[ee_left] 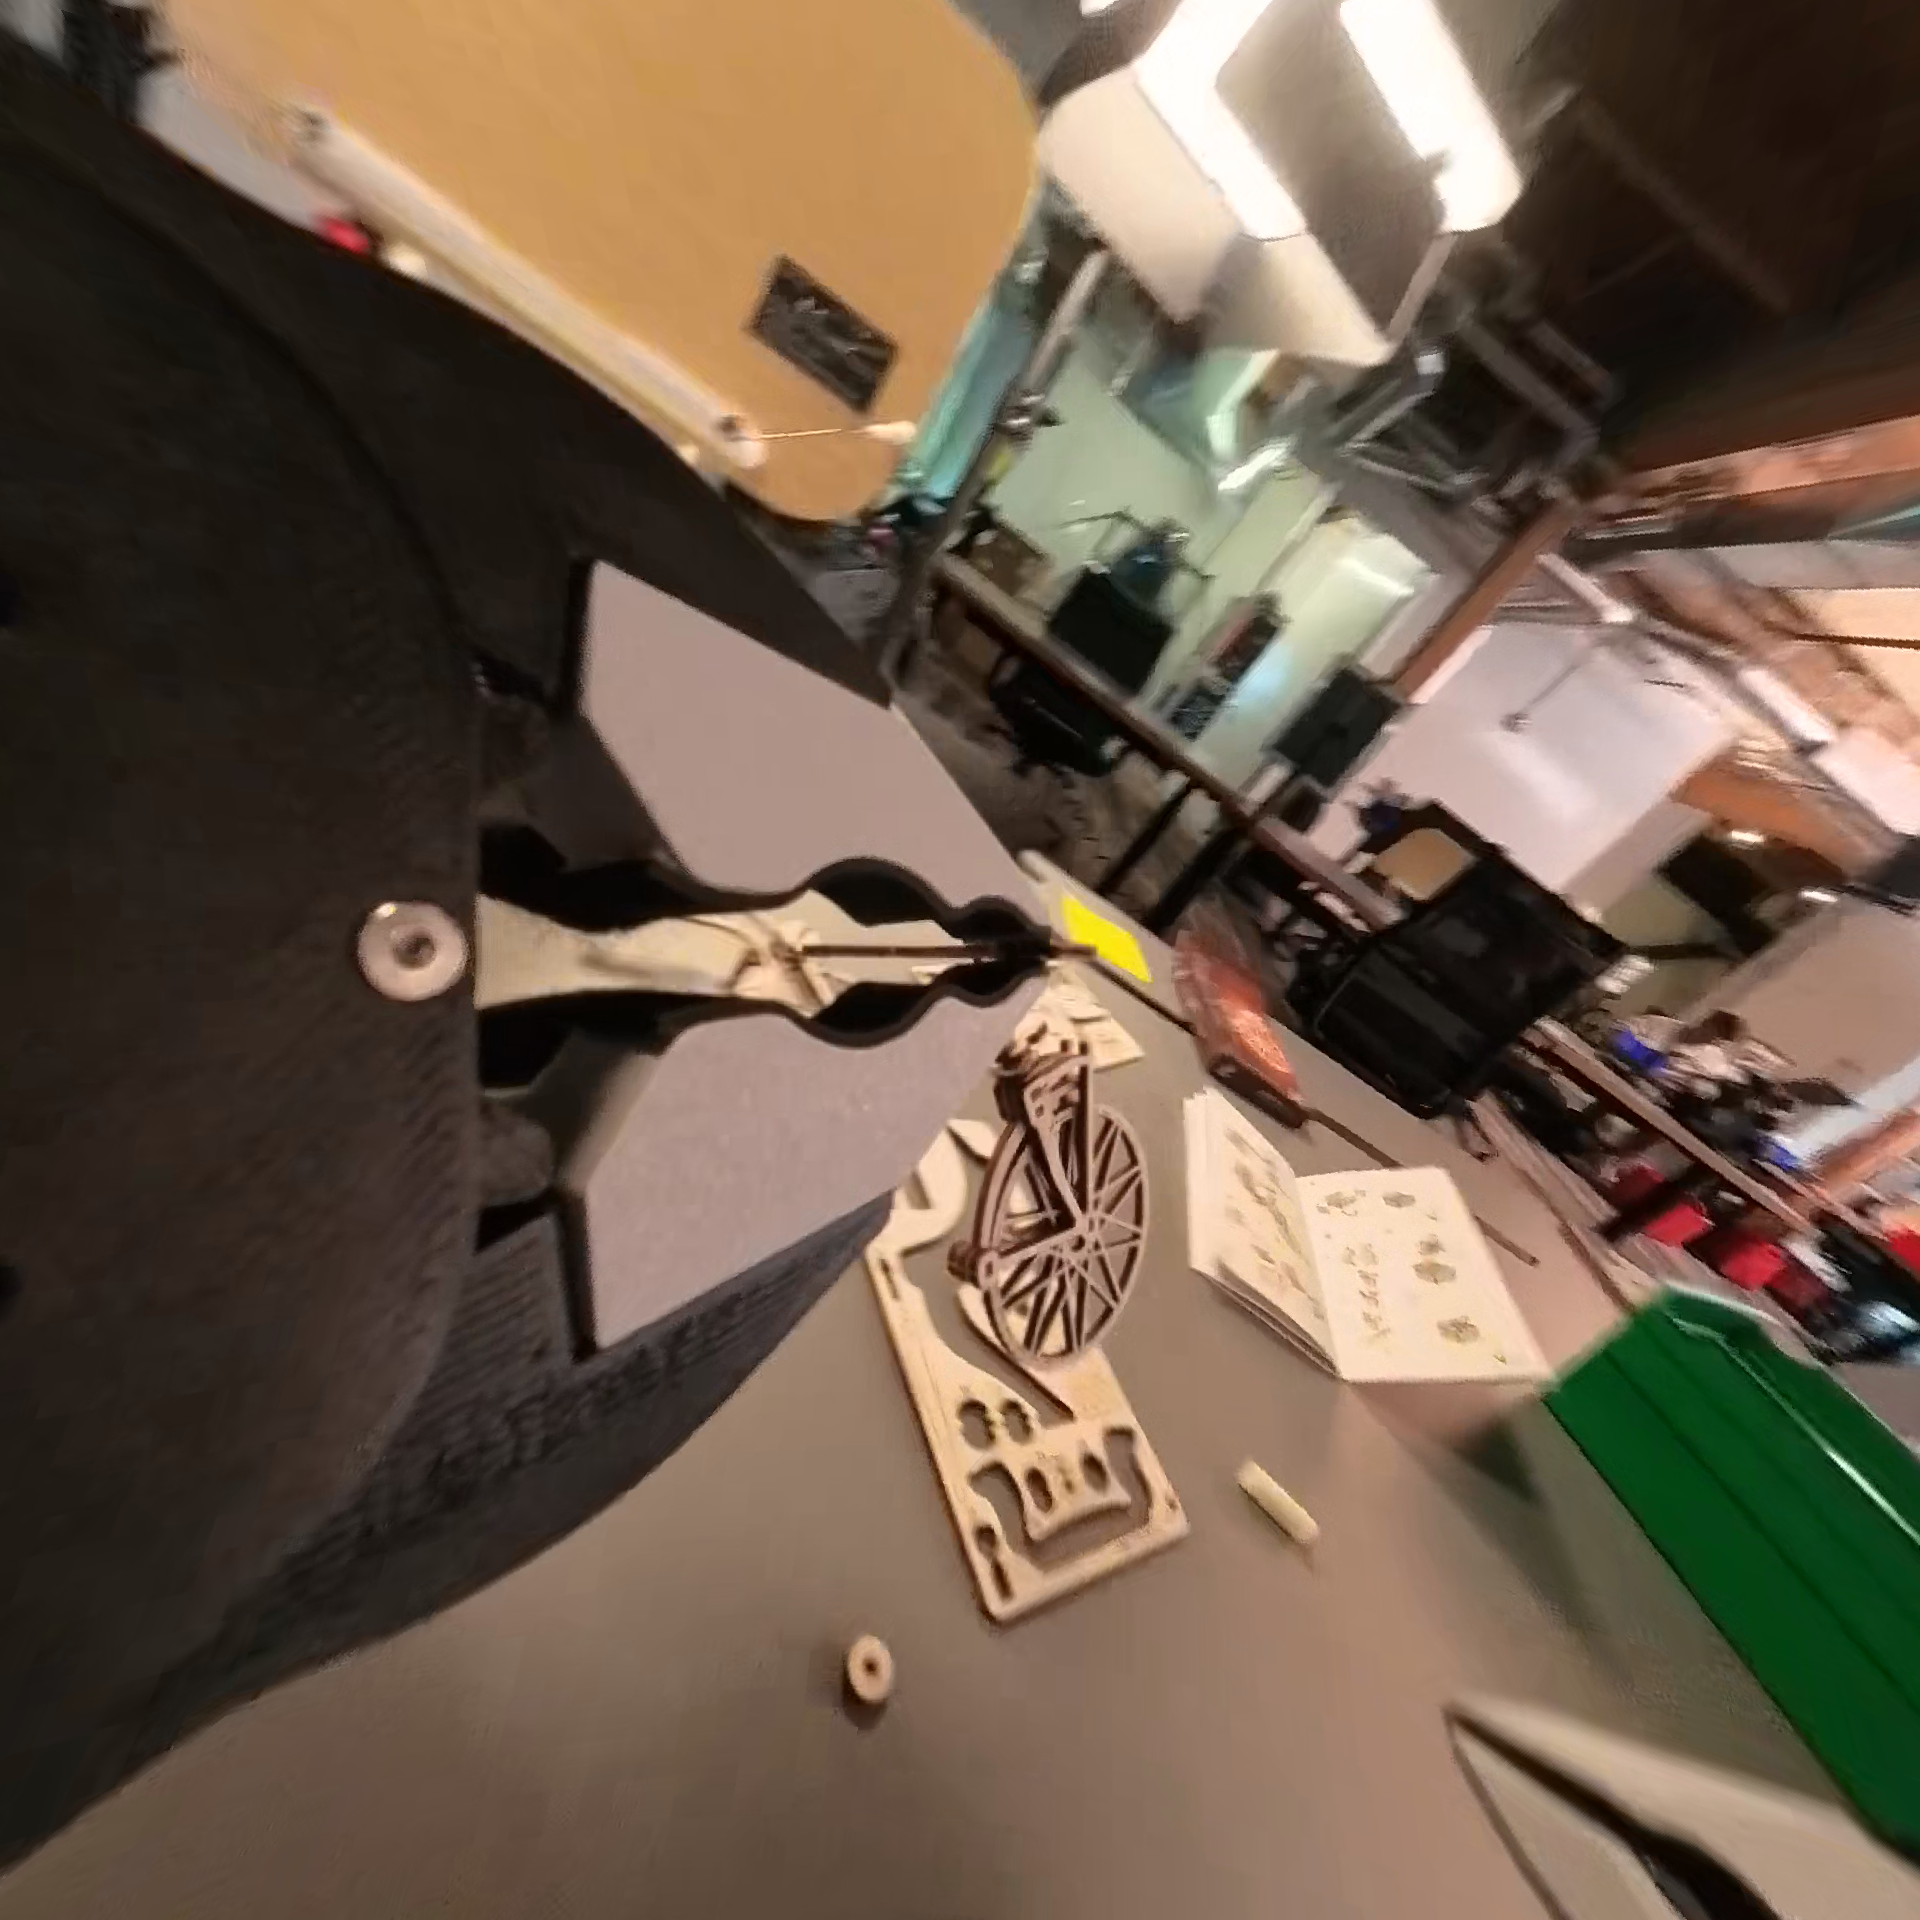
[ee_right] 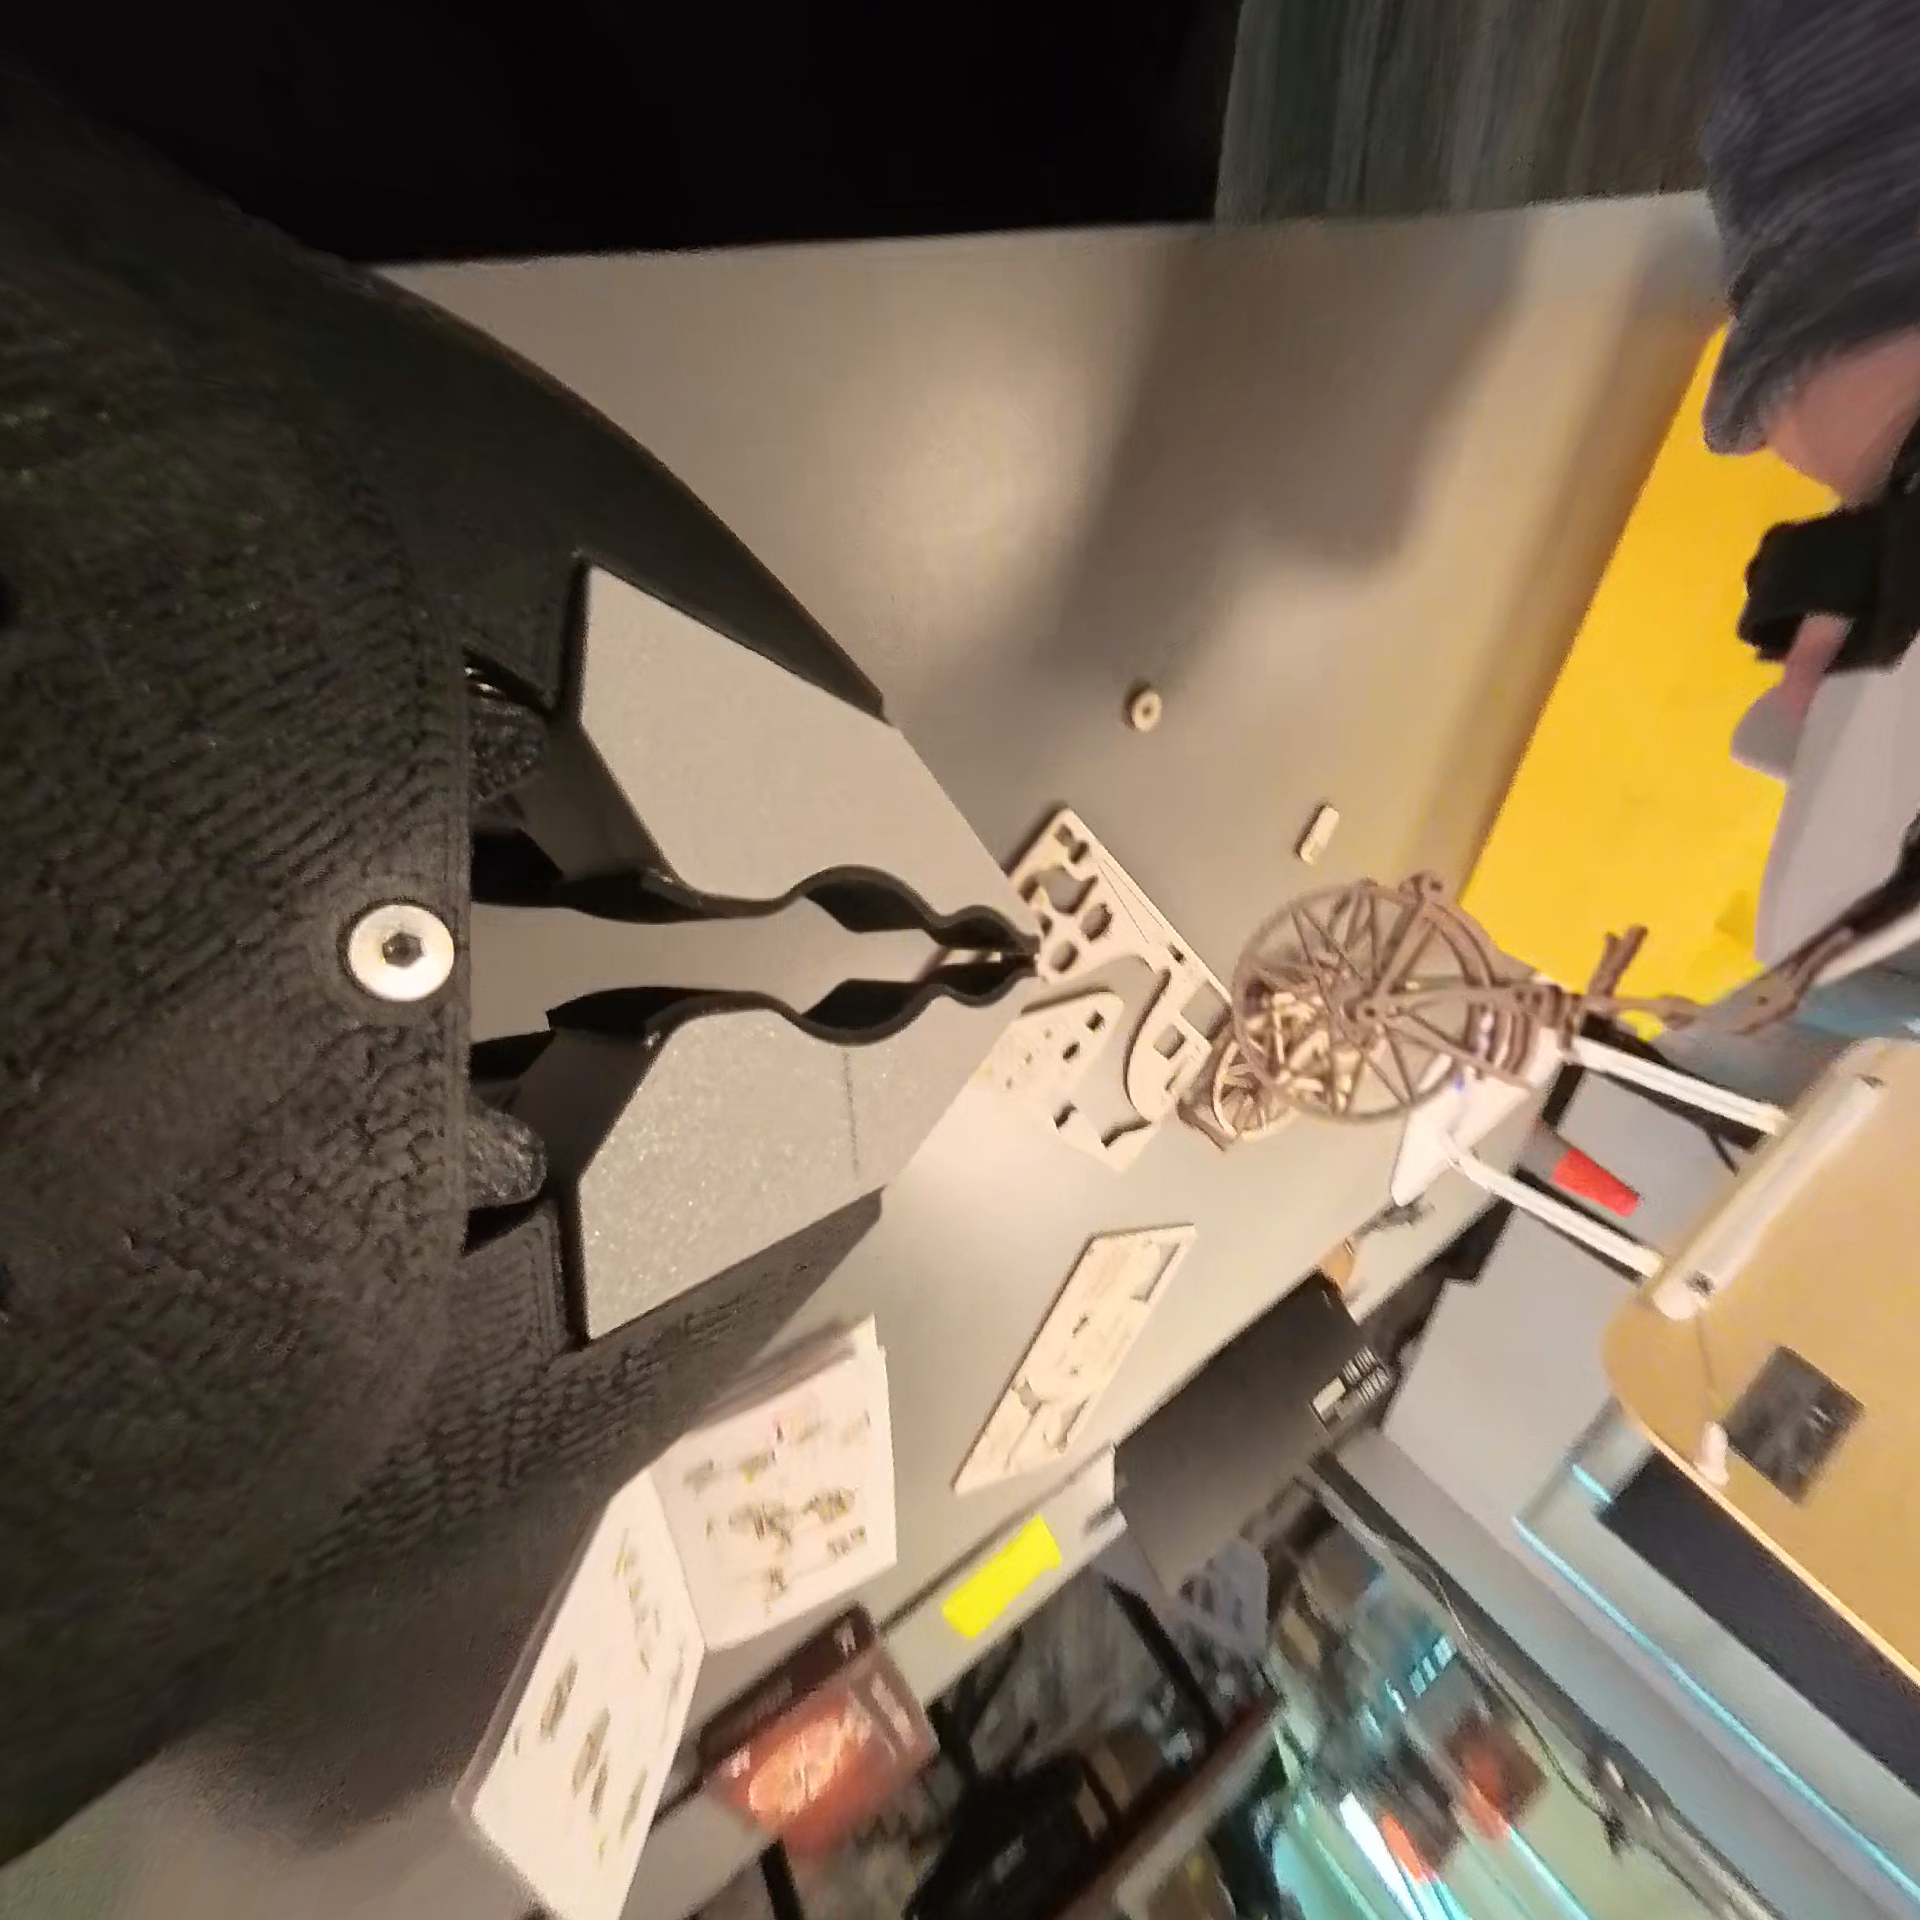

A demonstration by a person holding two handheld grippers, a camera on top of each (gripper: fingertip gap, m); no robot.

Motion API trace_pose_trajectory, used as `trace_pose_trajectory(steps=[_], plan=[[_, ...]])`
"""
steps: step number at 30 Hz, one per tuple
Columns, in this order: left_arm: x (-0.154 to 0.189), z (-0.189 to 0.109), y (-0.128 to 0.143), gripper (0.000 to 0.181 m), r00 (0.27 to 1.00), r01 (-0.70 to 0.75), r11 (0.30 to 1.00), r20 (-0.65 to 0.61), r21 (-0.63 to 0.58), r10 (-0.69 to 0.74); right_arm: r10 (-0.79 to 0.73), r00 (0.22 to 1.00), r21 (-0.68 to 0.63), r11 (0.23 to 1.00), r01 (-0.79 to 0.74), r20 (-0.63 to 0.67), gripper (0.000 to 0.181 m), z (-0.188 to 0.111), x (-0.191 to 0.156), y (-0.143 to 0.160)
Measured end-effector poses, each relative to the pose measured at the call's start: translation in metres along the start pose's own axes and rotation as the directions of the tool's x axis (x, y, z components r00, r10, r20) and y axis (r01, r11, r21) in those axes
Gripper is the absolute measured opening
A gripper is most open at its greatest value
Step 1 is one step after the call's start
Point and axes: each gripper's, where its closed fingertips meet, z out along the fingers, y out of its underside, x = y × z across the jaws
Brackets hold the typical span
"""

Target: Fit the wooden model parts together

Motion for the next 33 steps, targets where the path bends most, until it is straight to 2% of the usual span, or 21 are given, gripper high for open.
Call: trace_pose_trajectory(steps=[2,6,10,13,15,17,19,20,22,24,27,30,33], plan=[[-0.005,0.001,0.028,0.001,0.998,0.049,0.991,0.04,-0.122,-0.044,0.024,0.999,-0.013,1.0,-0.023,0.043,0.0,0.002,-0.008,0.004],[-0.01,-0.007,0.068,0.001,0.991,0.088,0.957,0.121,-0.276,-0.056,0.018,0.995,-0.021,1.0,-0.016,0.1,0.0,0.015,-0.022,0.004],[0.004,-0.01,0.089,0.002,0.979,0.203,0.91,0.084,-0.361,-0.185,-0.013,0.99,-0.009,1.0,0.014,0.138,0.0,0.031,-0.032,0.0],[0.009,-0.016,0.092,0.021,0.946,0.32,0.873,0.08,-0.368,-0.313,-0.051,0.988,0.023,0.999,0.048,0.146,0.0,0.041,-0.035,-0.005],[0.007,-0.023,0.085,0.037,0.928,0.371,0.862,0.101,-0.345,-0.359,-0.105,0.988,0.072,0.993,0.097,0.117,0.0,0.044,-0.033,-0.012],[0.008,-0.028,0.056,0.038,0.912,0.408,0.881,0.071,-0.239,-0.403,-0.21,0.977,0.148,0.968,0.201,0.048,0.0,0.043,-0.03,-0.024],[0.024,-0.03,0.016,0.029,0.886,0.453,0.885,-0.059,-0.105,-0.46,-0.309,0.951,0.187,0.935,0.302,0.009,0.0,0.044,-0.032,-0.031],[0.036,-0.03,0.003,0.027,0.866,0.476,0.876,-0.131,-0.08,-0.483,-0.344,0.939,0.183,0.924,0.335,0.017,0.0,0.046,-0.034,-0.03],[0.059,-0.026,-0.005,0.026,0.818,0.51,0.853,-0.243,-0.117,-0.522,-0.364,0.926,0.14,0.926,0.35,0.098,0.0,0.053,-0.043,-0.02],[0.084,-0.024,-0.012,0.022,0.722,0.57,0.805,-0.37,-0.162,-0.585,-0.316,0.933,0.143,0.945,0.293,0.172,0.0,0.055,-0.049,-0.02],[0.103,-0.022,-0.027,0.013,0.523,0.702,0.681,-0.498,-0.209,-0.692,-0.35,0.929,0.231,0.92,0.317,0.118,0.0,0.049,-0.045,-0.044],[0.104,-0.017,-0.033,0.012,0.416,0.778,0.595,-0.542,-0.204,-0.73,-0.458,0.889,0.277,0.854,0.441,-0.002,0.0,0.043,-0.04,-0.065],[0.104,-0.015,-0.041,0.013,0.306,0.831,0.518,-0.611,-0.203,-0.73,-0.518,0.855,0.297,0.812,0.502,-0.028,0.0,0.041,-0.045,-0.073]])
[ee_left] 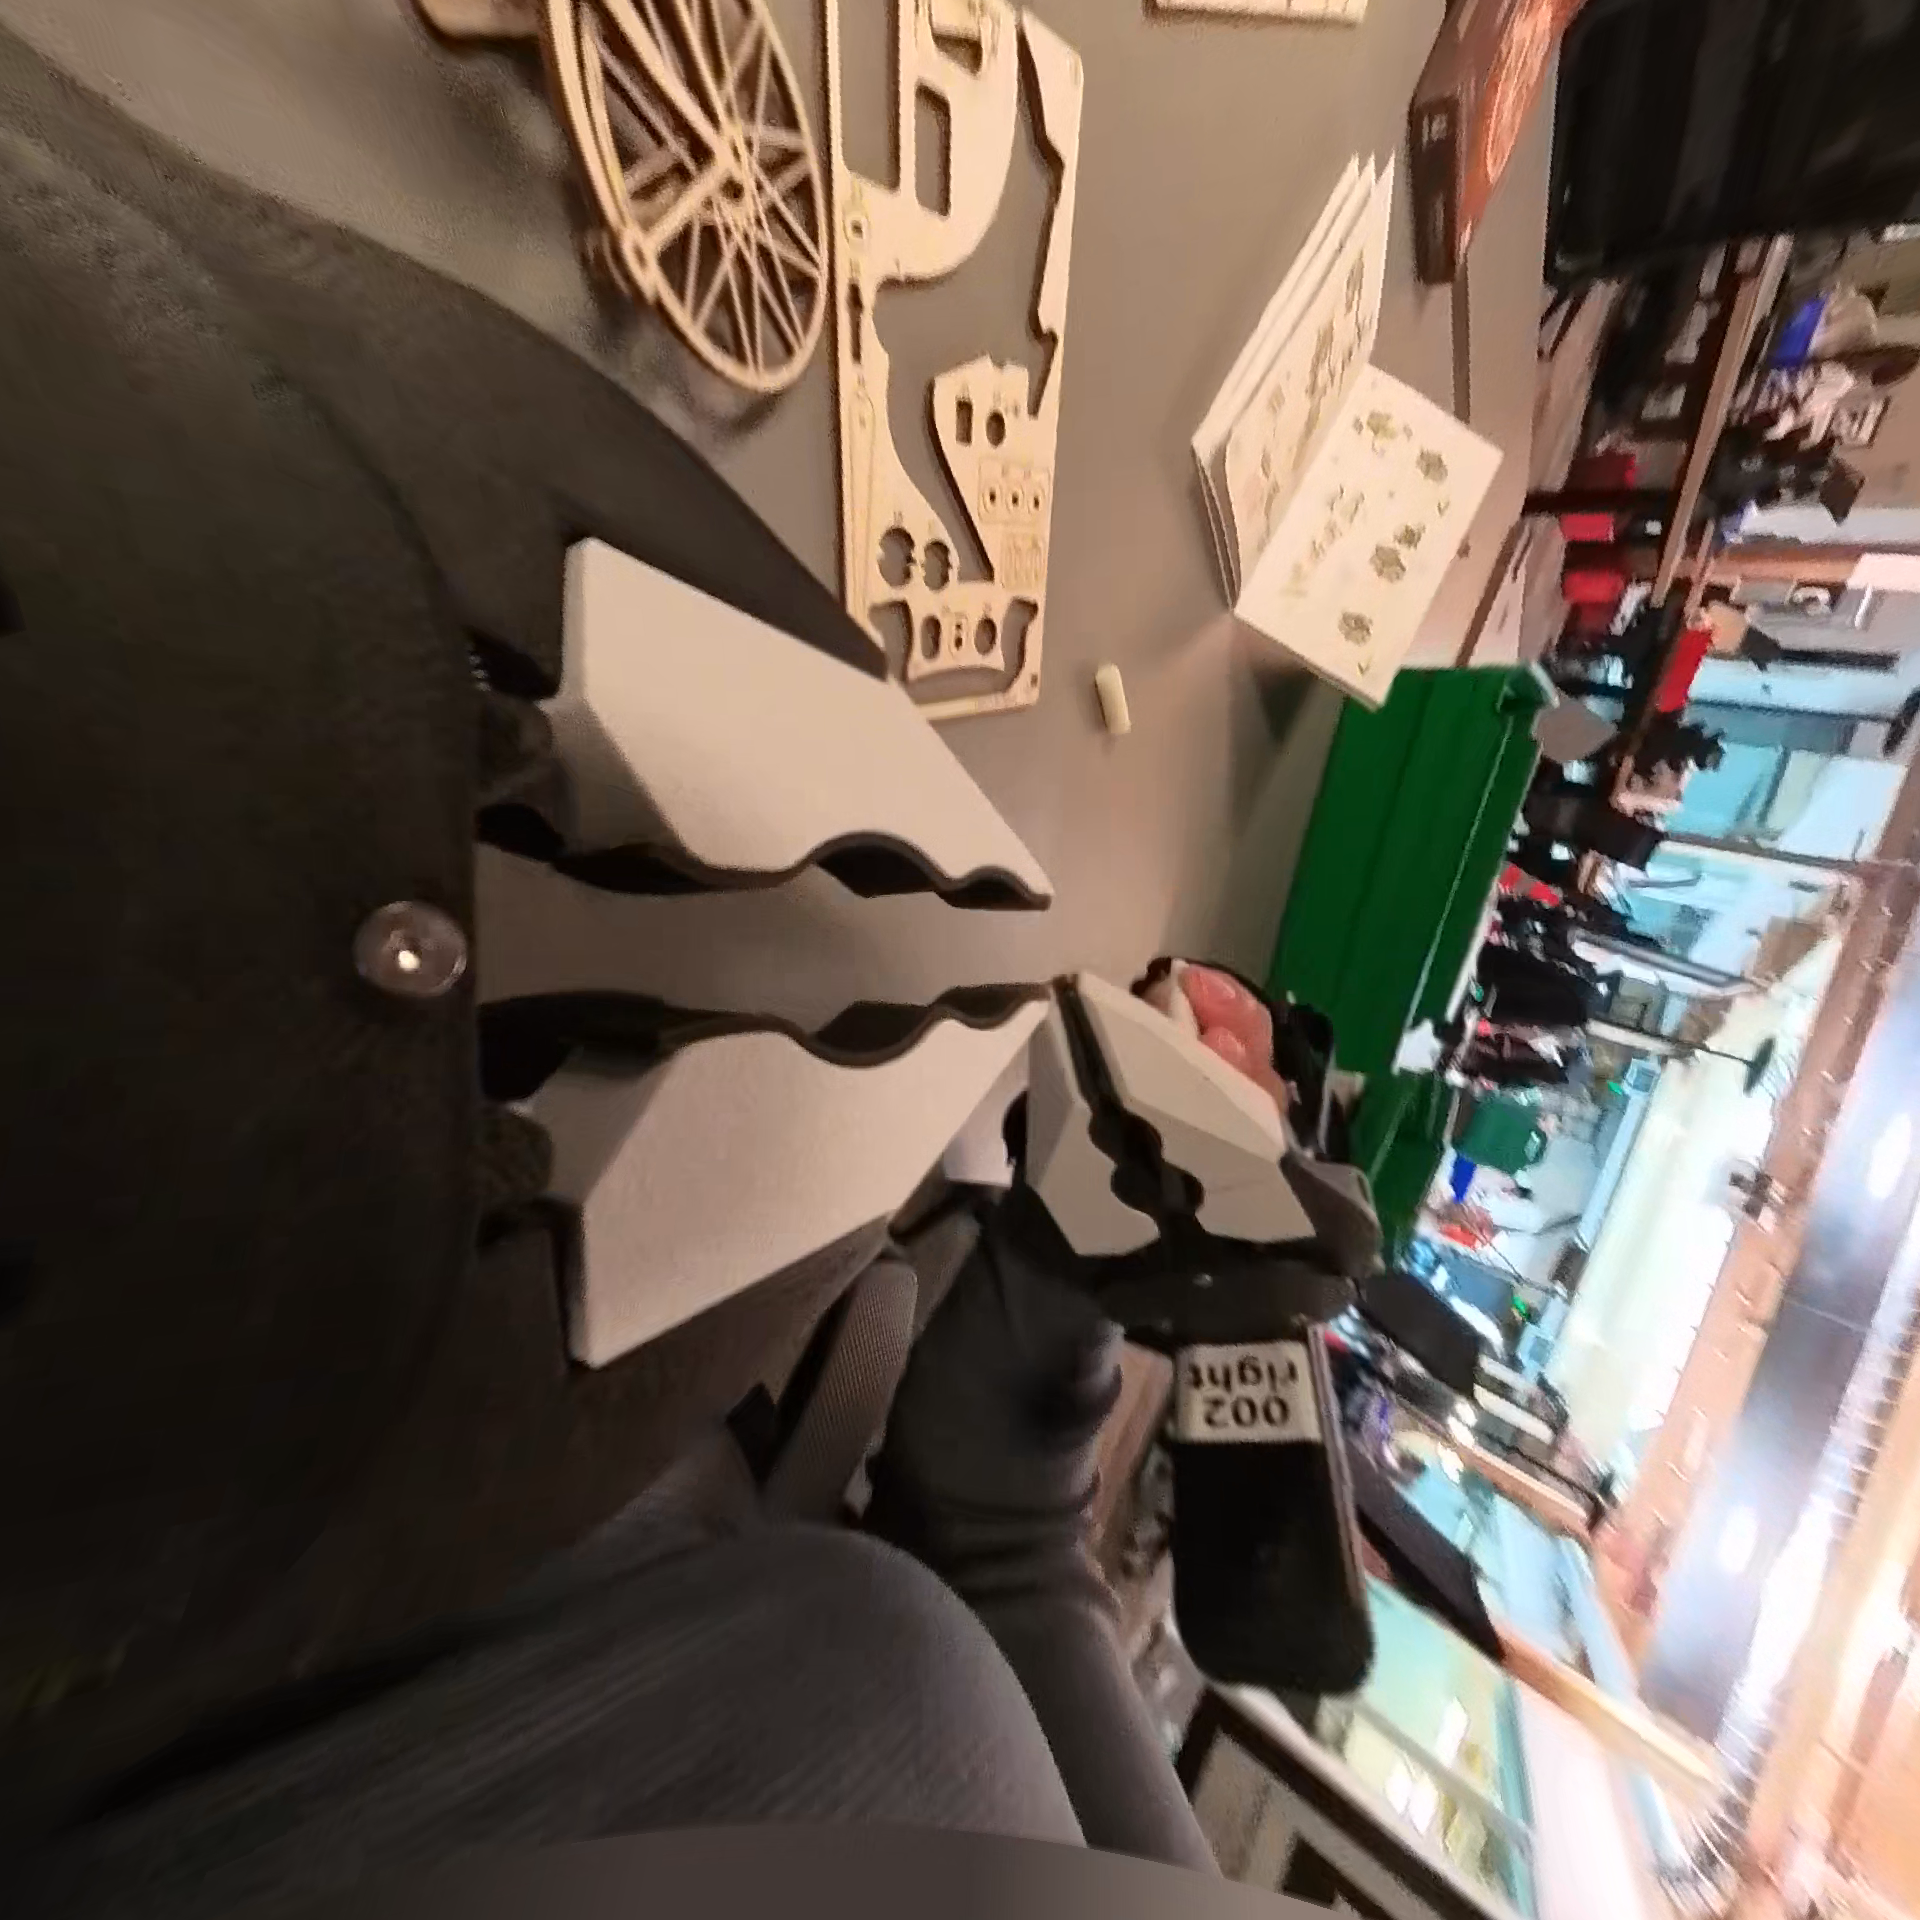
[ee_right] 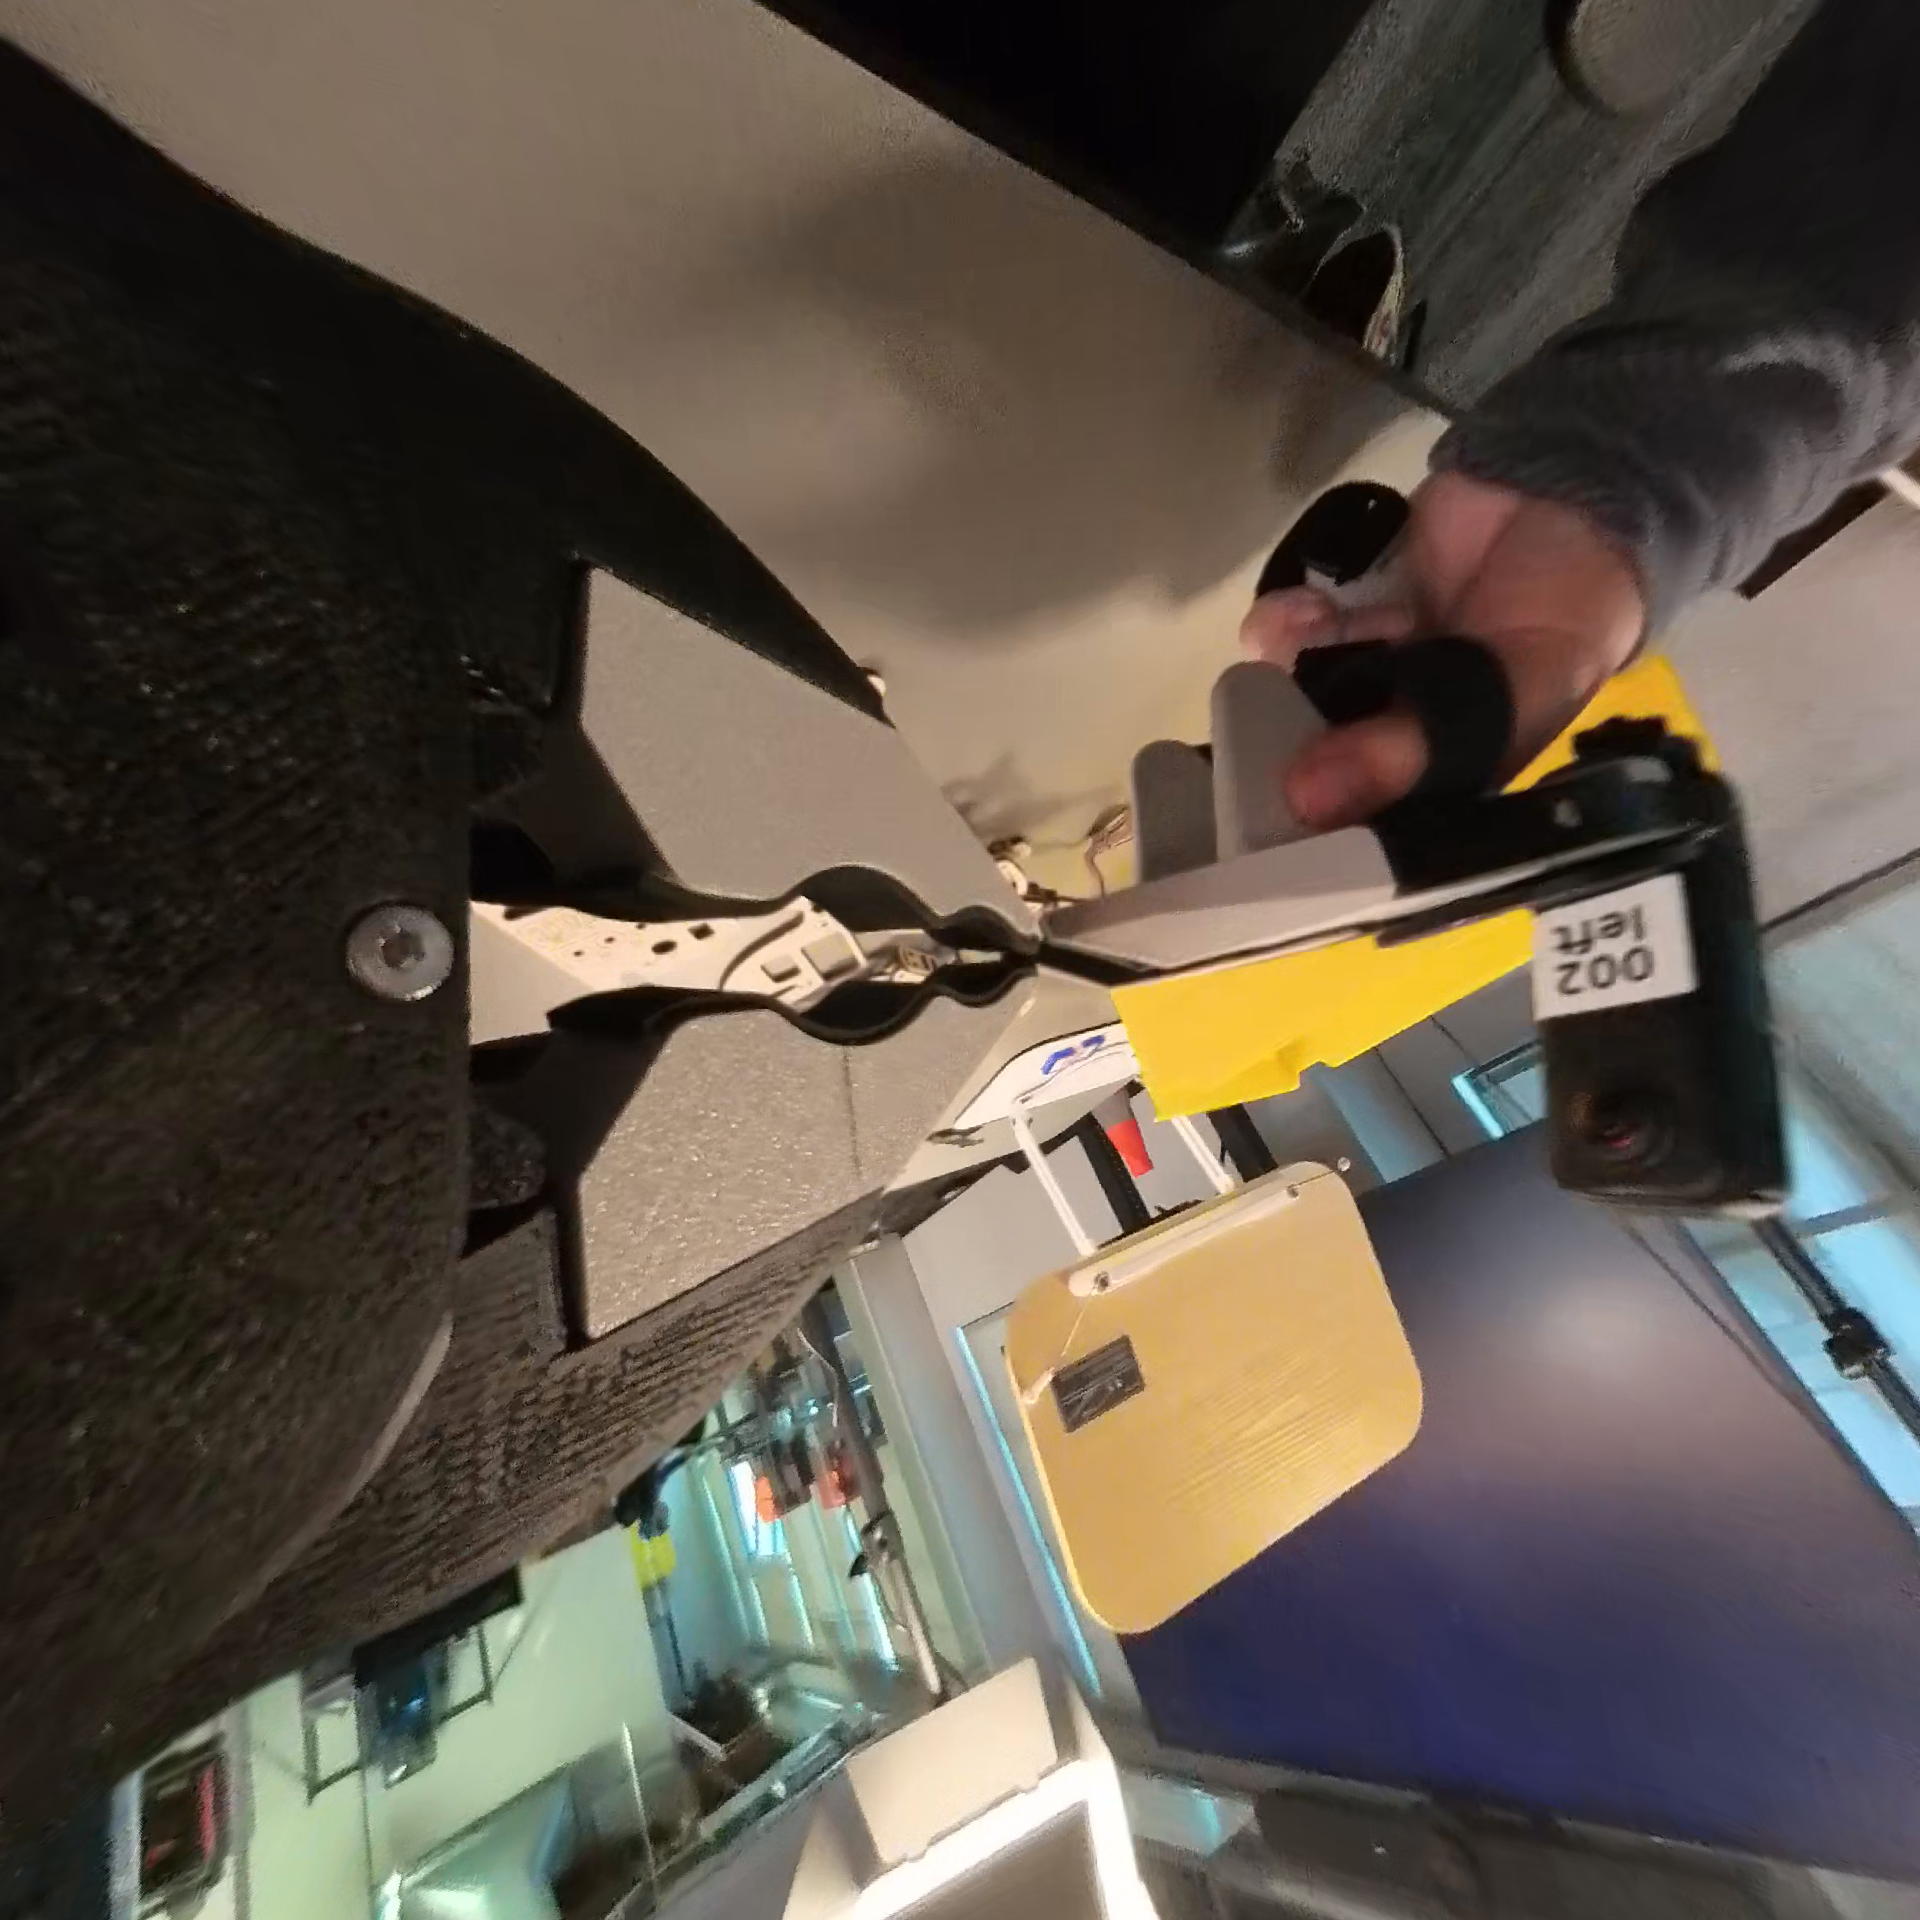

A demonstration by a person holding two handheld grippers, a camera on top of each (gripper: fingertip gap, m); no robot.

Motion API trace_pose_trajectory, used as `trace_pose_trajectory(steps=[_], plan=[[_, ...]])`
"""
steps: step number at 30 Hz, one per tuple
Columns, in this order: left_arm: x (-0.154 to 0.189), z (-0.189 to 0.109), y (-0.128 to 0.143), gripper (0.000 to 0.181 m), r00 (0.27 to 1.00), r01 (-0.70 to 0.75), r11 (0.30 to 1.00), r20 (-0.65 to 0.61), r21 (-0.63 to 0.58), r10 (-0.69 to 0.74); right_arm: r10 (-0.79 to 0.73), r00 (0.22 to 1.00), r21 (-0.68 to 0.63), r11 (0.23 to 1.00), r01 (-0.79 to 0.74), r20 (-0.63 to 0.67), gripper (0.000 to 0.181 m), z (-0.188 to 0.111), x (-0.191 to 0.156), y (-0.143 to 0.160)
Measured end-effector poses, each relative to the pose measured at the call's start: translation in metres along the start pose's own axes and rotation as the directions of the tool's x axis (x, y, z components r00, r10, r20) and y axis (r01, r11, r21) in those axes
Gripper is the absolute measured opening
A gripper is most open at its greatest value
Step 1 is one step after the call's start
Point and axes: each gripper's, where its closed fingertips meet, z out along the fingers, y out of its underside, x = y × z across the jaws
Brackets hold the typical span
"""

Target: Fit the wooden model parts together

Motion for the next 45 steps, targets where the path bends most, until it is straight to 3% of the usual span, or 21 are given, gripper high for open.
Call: trace_pose_trajectory(steps=[2,4,6,8,13,22,27,32,34,39,45], plan=[[-0.001,0.0,0.0,0.012,0.999,0.041,0.999,-0.036,0.008,-0.041,0.021,1.0,-0.009,1.0,-0.021,0.022,0.0,0.002,-0.003,0.003],[-0.016,-0.004,0.003,0.011,0.999,0.041,0.999,0.036,-0.014,-0.04,0.155,0.982,-0.092,0.985,-0.145,0.106,0.0,0.007,-0.015,0.021],[-0.03,-0.01,0.011,0.01,0.992,0.018,0.997,0.122,-0.073,-0.009,0.394,0.882,-0.272,0.906,-0.325,0.258,0.0,0.008,-0.043,0.048],[-0.035,-0.013,0.02,0.01,0.988,0.003,0.989,0.154,-0.148,0.02,0.578,0.757,-0.414,0.796,-0.441,0.306,0.0,0.006,-0.062,0.068],[-0.031,-0.011,0.038,0.009,0.987,-0.033,0.96,0.144,-0.278,0.076,0.696,0.635,-0.486,0.705,-0.516,0.336,0.007,0.007,-0.074,0.077],[-0.032,-0.011,0.053,0.007,0.984,-0.064,0.935,0.134,-0.349,0.117,0.74,0.588,-0.456,0.668,-0.587,0.327,0.011,0.001,-0.069,0.073],[-0.025,-0.007,0.054,0.007,0.991,-0.066,0.937,0.084,-0.344,0.101,0.695,0.642,-0.417,0.714,-0.562,0.325,0.011,-0.001,-0.065,0.072],[-0.02,-0.002,0.039,0.011,0.996,0.084,0.971,0.047,-0.225,-0.075,0.415,0.875,-0.154,0.909,-0.387,0.25,0.021,0.003,-0.038,0.045],[-0.017,-0.002,0.03,0.012,0.981,0.192,0.968,0.004,-0.163,-0.194,0.312,0.931,-0.091,0.95,-0.3,0.187,0.026,0.004,-0.028,0.035],[-0.014,0.0,0.025,0.014,0.951,0.296,0.946,-0.053,-0.135,-0.305,0.162,0.983,-0.06,0.986,-0.156,0.092,0.029,0.004,-0.015,0.026],[-0.014,0.002,0.024,0.016,0.925,0.361,0.924,-0.076,-0.127,-0.372,0.086,0.994,-0.058,0.995,-0.082,0.063,0.028,0.005,-0.012,0.023]])
